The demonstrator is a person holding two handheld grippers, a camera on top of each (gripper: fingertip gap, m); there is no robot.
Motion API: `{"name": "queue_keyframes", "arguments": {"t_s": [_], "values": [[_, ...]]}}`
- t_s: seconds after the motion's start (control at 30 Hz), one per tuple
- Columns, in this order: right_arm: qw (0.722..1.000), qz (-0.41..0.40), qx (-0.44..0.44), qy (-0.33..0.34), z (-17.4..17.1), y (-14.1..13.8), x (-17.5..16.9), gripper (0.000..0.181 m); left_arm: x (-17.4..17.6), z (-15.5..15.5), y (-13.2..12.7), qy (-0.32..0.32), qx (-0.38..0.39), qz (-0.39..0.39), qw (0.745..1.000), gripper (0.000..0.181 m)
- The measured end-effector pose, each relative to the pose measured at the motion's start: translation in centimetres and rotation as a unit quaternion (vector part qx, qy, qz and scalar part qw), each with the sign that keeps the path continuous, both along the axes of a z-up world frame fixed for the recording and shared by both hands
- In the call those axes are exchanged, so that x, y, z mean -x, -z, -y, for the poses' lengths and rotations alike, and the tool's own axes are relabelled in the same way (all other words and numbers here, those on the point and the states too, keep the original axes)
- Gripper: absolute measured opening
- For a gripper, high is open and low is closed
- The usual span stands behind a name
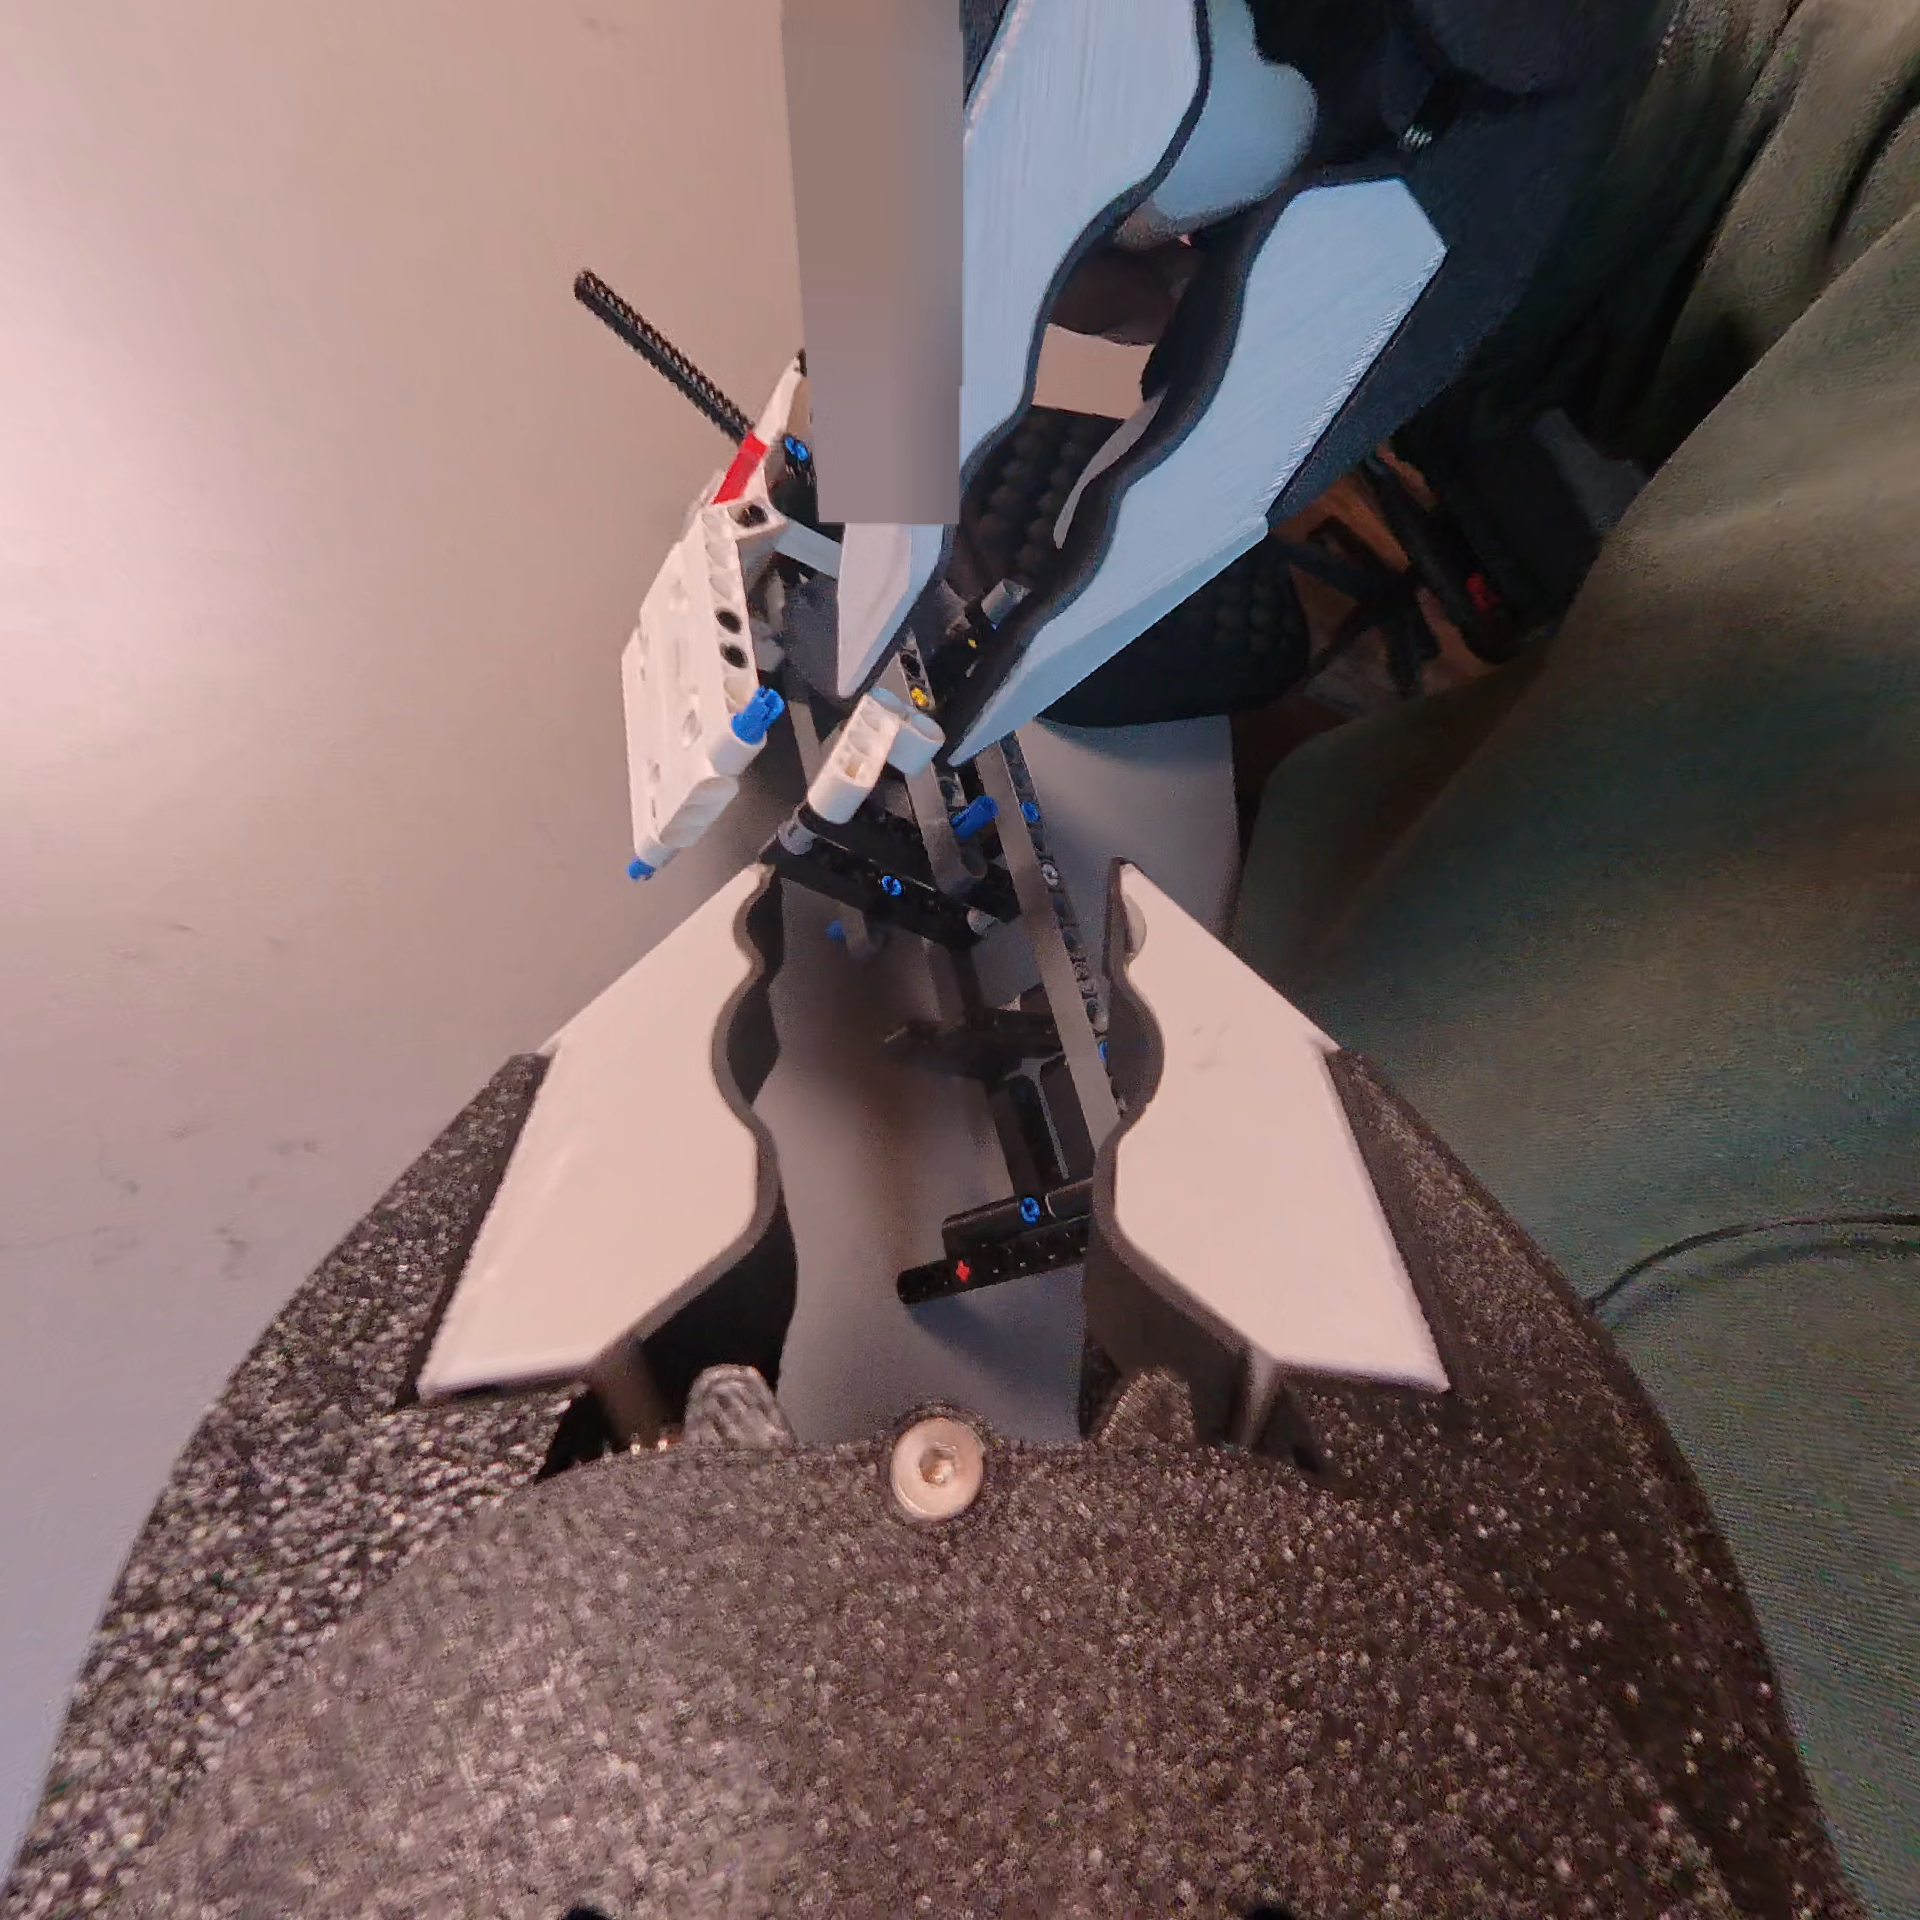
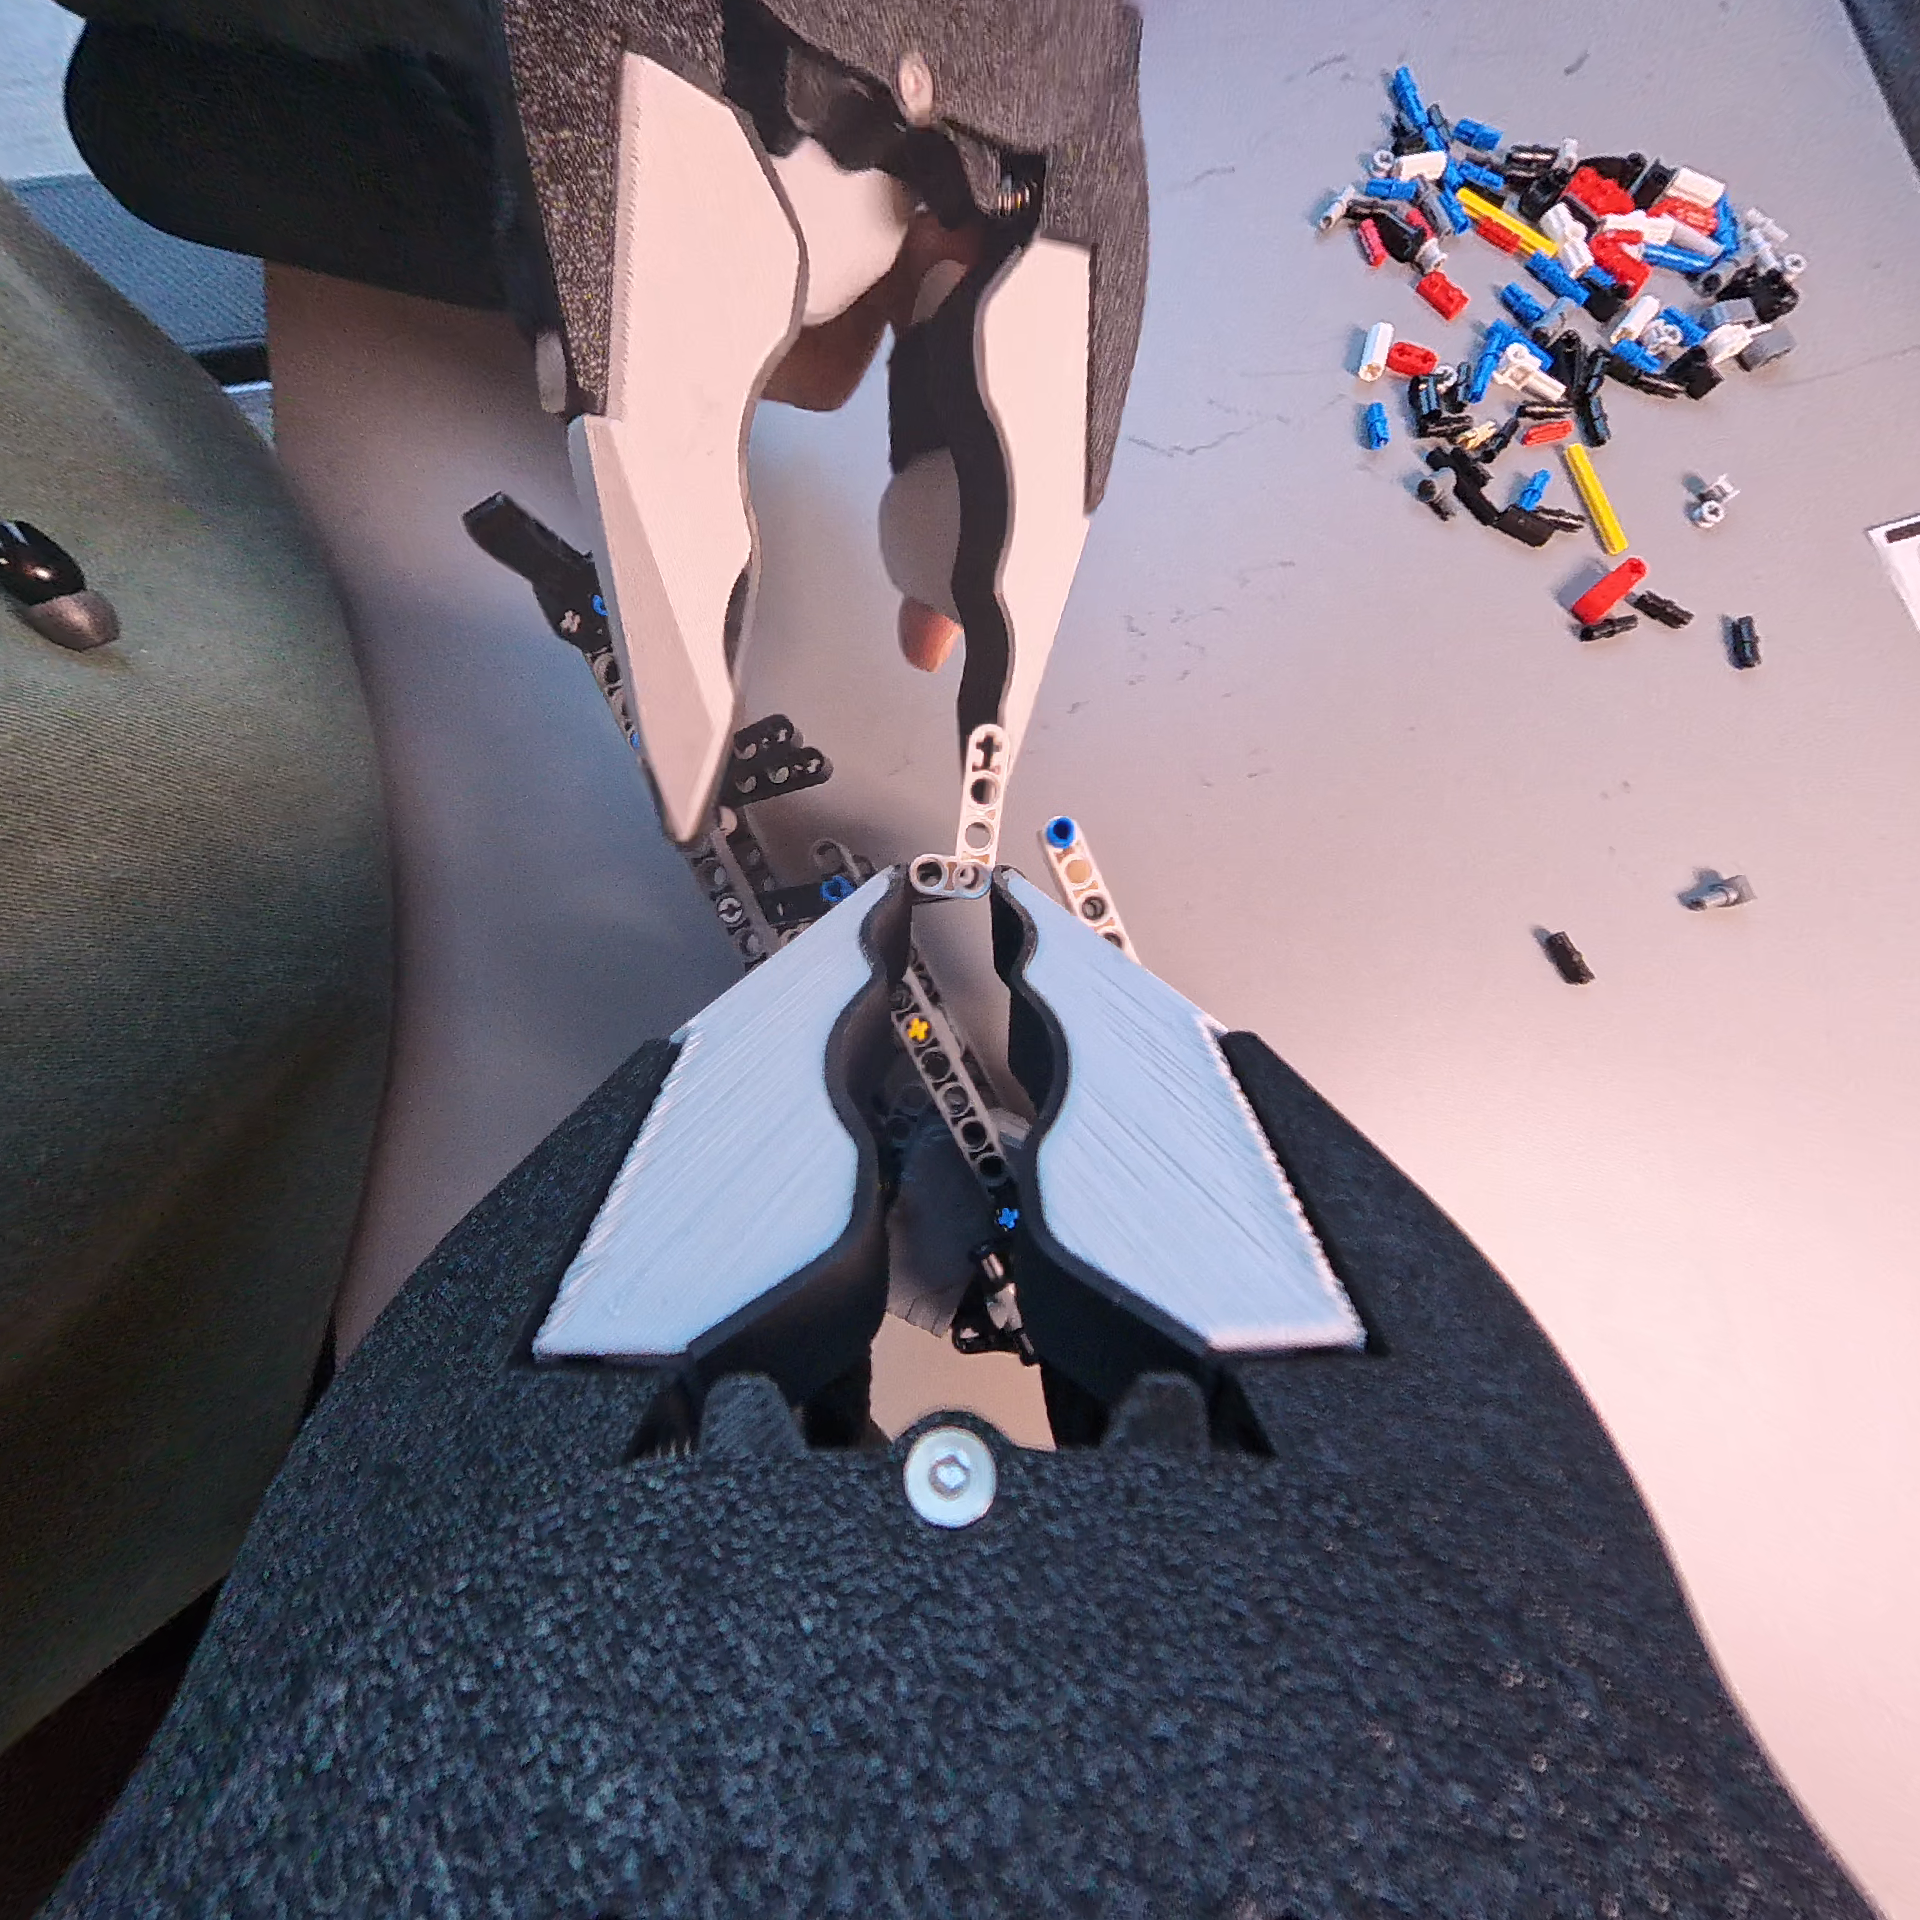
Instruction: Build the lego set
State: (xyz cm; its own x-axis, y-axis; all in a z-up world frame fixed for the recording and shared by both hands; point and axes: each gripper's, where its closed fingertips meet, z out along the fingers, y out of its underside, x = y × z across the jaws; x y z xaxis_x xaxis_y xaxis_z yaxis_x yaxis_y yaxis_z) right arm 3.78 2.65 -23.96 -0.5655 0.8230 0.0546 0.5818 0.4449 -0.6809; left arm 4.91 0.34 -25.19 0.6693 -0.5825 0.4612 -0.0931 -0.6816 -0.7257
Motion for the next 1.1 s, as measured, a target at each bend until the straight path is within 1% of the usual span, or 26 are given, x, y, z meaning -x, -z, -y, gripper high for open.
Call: {"name": "queue_keyframes", "arguments": {"t_s": [0.03, 0.1, 0.17, 0.23, 0.3, 0.43, 0.5, 0.53, 0.57, 0.7, 0.8, 0.83, 0.9, 0.97, 1.03, 1.1], "values": [[1.000, 0.000, -0.001, 0.000, -0.1, 0.0, 0.0, 0.015, -0.3, 0.1, 0.1, 0.003, 0.024, 0.016, 1.000, 0.068], [1.000, 0.001, -0.007, 0.002, -0.4, 0.1, 0.0, 0.015, -0.9, 0.3, 0.0, 0.002, 0.052, 0.048, 0.998, 0.072], [1.000, -0.001, -0.004, 0.004, -0.4, 0.1, 0.0, 0.015, -1.2, 0.3, 0.3, -0.007, 0.080, 0.059, 0.995, 0.079], [1.000, -0.004, 0.001, 0.004, -0.3, 0.1, 0.0, 0.015, -1.8, 0.6, 1.2, -0.004, 0.108, 0.038, 0.993, 0.085], [1.000, -0.002, 0.005, -0.003, 0.1, 0.2, -0.2, 0.015, -2.5, 0.8, 1.8, 0.007, 0.113, 0.010, 0.993, 0.084], [1.000, 0.000, 0.004, -0.018, 0.5, 0.4, -0.8, 0.015, -3.5, 0.7, 1.5, 0.025, 0.113, 0.002, 0.993, 0.070], [1.000, 0.004, -0.004, -0.023, 0.3, 0.4, -1.2, 0.015, -3.5, 0.5, 1.0, 0.027, 0.107, 0.021, 0.994, 0.054], [1.000, 0.007, -0.014, -0.026, 0.1, 0.6, -1.4, 0.015, -3.5, 0.4, 0.5, 0.030, 0.097, 0.038, 0.994, 0.038], [0.999, 0.010, -0.022, -0.030, 0.0, 0.7, -1.6, 0.015, -3.4, 0.3, 0.0, 0.031, 0.086, 0.045, 0.995, 0.030], [0.999, 0.008, -0.030, -0.032, -0.6, 0.5, -2.0, 0.014, -3.2, 0.2, 0.1, 0.039, 0.077, 0.027, 0.996, 0.031], [1.000, 0.002, -0.025, -0.018, -1.2, 0.0, -2.3, 0.015, -3.3, 0.2, -0.8, 0.039, 0.080, 0.055, 0.995, 0.047], [1.000, 0.002, -0.026, -0.013, -1.5, 0.0, -2.4, 0.015, -3.3, 0.3, -0.9, 0.040, 0.083, 0.050, 0.994, 0.052], [1.000, 0.001, -0.029, -0.005, -2.0, 0.1, -2.6, 0.015, -3.6, 0.7, -0.6, 0.049, 0.082, 0.012, 0.995, 0.061], [1.000, 0.000, -0.018, -0.006, -2.1, -0.1, -2.9, 0.015, -4.0, 0.8, 0.0, 0.053, 0.074, -0.043, 0.995, 0.061], [1.000, 0.000, -0.012, -0.011, -1.9, -0.2, -3.1, 0.015, -4.3, 1.0, 1.0, 0.065, 0.077, -0.094, 0.991, 0.060], [1.000, 0.004, -0.015, -0.023, -1.6, 0.1, -3.5, 0.015, -5.0, 1.5, 1.9, 0.083, 0.088, -0.108, 0.987, 0.062]]}}
